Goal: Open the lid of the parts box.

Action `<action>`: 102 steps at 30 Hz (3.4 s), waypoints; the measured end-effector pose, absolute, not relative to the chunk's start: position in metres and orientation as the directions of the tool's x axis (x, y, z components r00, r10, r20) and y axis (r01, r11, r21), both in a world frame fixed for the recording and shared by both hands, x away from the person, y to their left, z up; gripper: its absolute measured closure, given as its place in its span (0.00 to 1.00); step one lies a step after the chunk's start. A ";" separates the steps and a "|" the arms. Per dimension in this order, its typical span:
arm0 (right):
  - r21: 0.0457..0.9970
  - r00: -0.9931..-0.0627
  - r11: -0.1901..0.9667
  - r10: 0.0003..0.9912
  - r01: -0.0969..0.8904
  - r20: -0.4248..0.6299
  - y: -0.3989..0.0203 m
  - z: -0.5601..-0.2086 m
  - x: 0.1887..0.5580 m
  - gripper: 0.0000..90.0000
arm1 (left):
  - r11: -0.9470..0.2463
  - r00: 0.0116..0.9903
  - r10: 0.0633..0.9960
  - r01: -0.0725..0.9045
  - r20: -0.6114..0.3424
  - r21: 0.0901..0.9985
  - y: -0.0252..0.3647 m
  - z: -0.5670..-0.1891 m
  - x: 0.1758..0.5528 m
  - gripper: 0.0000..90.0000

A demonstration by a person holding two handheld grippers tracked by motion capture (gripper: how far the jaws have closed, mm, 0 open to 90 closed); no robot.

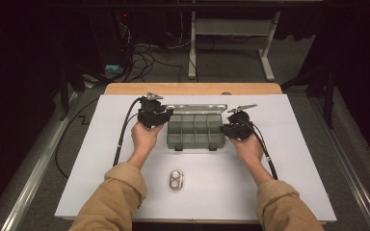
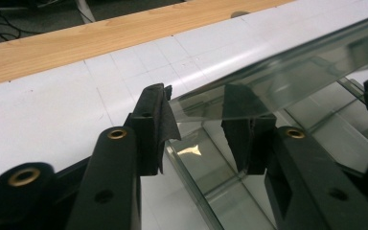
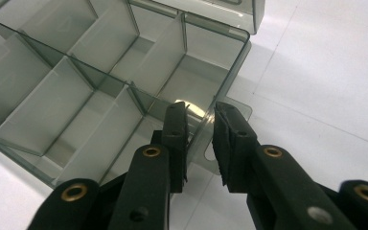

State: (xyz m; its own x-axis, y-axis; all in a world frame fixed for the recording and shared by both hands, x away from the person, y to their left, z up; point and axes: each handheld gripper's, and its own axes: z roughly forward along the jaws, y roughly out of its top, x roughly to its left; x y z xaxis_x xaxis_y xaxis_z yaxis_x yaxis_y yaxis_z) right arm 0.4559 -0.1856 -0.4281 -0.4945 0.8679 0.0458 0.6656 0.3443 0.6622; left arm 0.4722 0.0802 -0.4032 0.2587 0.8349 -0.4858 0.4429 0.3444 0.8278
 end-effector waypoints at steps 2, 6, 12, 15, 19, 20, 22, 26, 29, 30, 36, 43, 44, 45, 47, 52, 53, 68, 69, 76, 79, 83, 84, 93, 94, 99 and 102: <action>0.658 -0.494 0.348 0.868 0.668 0.044 -0.185 -0.428 0.457 0.84 | 0.358 0.254 0.829 0.442 -0.498 0.822 0.081 -0.404 0.477 0.69; 0.649 -0.477 0.338 0.878 0.681 0.044 -0.183 -0.428 0.460 0.83 | 0.363 0.246 0.827 0.452 -0.505 0.815 0.081 -0.407 0.485 0.72; 0.642 -0.475 0.323 0.877 0.696 0.074 -0.185 -0.427 0.462 0.84 | 0.360 0.232 0.836 0.453 -0.498 0.816 0.080 -0.411 0.495 0.75; 0.645 -0.476 0.320 0.876 0.694 0.078 -0.186 -0.428 0.462 0.84 | 0.367 0.221 0.836 0.456 -0.503 0.811 0.078 -0.413 0.501 0.76; 0.641 -0.481 0.322 0.873 0.696 0.083 -0.187 -0.427 0.463 0.84 | 0.387 0.202 0.830 0.463 -0.520 0.798 0.079 -0.412 0.508 0.78; 0.642 -0.479 0.317 0.873 0.698 0.089 -0.187 -0.428 0.463 0.84 | 0.391 0.199 0.828 0.463 -0.524 0.795 0.079 -0.412 0.509 0.79; 0.643 -0.479 0.317 0.873 0.697 0.089 -0.187 -0.428 0.463 0.84 | 0.392 0.195 0.830 0.463 -0.522 0.795 0.079 -0.413 0.510 0.79; 0.641 -0.480 0.319 0.873 0.698 0.088 -0.187 -0.427 0.463 0.84 | 0.400 0.183 0.828 0.470 -0.530 0.787 0.079 -0.417 0.513 0.81; 0.642 -0.481 0.322 0.873 0.696 0.084 -0.187 -0.428 0.463 0.84 | 0.407 0.171 0.827 0.476 -0.536 0.779 0.079 -0.421 0.517 0.81; 0.640 -0.482 0.323 0.872 0.697 0.084 -0.187 -0.427 0.463 0.84 | 0.406 0.168 0.827 0.481 -0.536 0.777 0.079 -0.423 0.518 0.82; 0.635 -0.483 0.326 0.871 0.700 0.085 -0.187 -0.427 0.464 0.84 | 0.404 0.149 0.834 0.491 -0.531 0.772 0.078 -0.429 0.522 0.83; 0.635 -0.478 0.324 0.874 0.702 0.082 -0.186 -0.427 0.464 0.84 | 0.392 0.122 0.845 0.521 -0.521 0.758 0.076 -0.440 0.527 0.84; 0.634 -0.479 0.325 0.874 0.702 0.081 -0.186 -0.427 0.464 0.84 | 0.394 0.119 0.844 0.524 -0.523 0.755 0.076 -0.441 0.528 0.84; 0.634 -0.479 0.325 0.874 0.702 0.082 -0.186 -0.427 0.464 0.84 | 0.395 0.116 0.844 0.527 -0.524 0.753 0.076 -0.442 0.528 0.84; 0.632 -0.477 0.325 0.875 0.704 0.082 -0.186 -0.426 0.464 0.84 | 0.393 0.108 0.847 0.532 -0.521 0.750 0.075 -0.444 0.529 0.84; 0.622 -0.468 0.318 0.879 0.715 0.088 -0.185 -0.426 0.464 0.84 | 0.400 0.107 0.842 0.535 -0.529 0.744 0.077 -0.444 0.530 0.83; 0.622 -0.468 0.318 0.879 0.715 0.088 -0.185 -0.426 0.464 0.84 | 0.397 0.109 0.843 0.534 -0.527 0.746 0.077 -0.444 0.530 0.83; 0.614 -0.448 0.290 0.887 0.734 0.115 -0.186 -0.425 0.464 0.84 | 0.310 0.161 0.860 0.588 -0.484 0.747 0.078 -0.447 0.518 0.76; 0.614 -0.448 0.290 0.887 0.734 0.115 -0.186 -0.425 0.464 0.84 | 0.314 0.161 0.858 0.588 -0.489 0.745 0.078 -0.447 0.519 0.76; 0.608 -0.449 0.306 0.889 0.733 0.094 -0.184 -0.424 0.463 0.84 | 0.310 0.162 0.855 0.602 -0.493 0.736 0.077 -0.451 0.517 0.77; 0.606 -0.451 0.309 0.888 0.733 0.093 -0.184 -0.424 0.463 0.84 | 0.297 0.166 0.859 0.610 -0.485 0.735 0.074 -0.453 0.515 0.77; 0.606 -0.467 0.332 0.881 0.723 0.075 -0.183 -0.424 0.464 0.84 | 0.292 0.171 0.857 0.615 -0.486 0.732 0.076 -0.452 0.509 0.75; 0.606 -0.467 0.332 0.881 0.723 0.075 -0.183 -0.424 0.464 0.84 | 0.290 0.176 0.856 0.614 -0.486 0.734 0.077 -0.450 0.508 0.75; 0.625 -0.509 0.348 0.856 0.698 0.092 -0.187 -0.423 0.462 0.76 | 0.306 0.199 0.847 0.575 -0.492 0.759 0.095 -0.432 0.493 0.66; 0.646 -0.518 0.353 0.851 0.677 0.079 -0.190 -0.420 0.458 0.73 | 0.303 0.205 0.847 0.573 -0.490 0.762 0.097 -0.430 0.491 0.63; 0.694 -0.531 0.334 0.844 0.638 0.082 -0.199 -0.411 0.447 0.66 | 0.307 0.228 0.839 0.550 -0.494 0.776 0.107 -0.424 0.476 0.57; 0.717 -0.536 0.324 0.840 0.617 0.081 -0.205 -0.408 0.438 0.63 | 0.299 0.241 0.840 0.541 -0.486 0.786 0.113 -0.423 0.467 0.55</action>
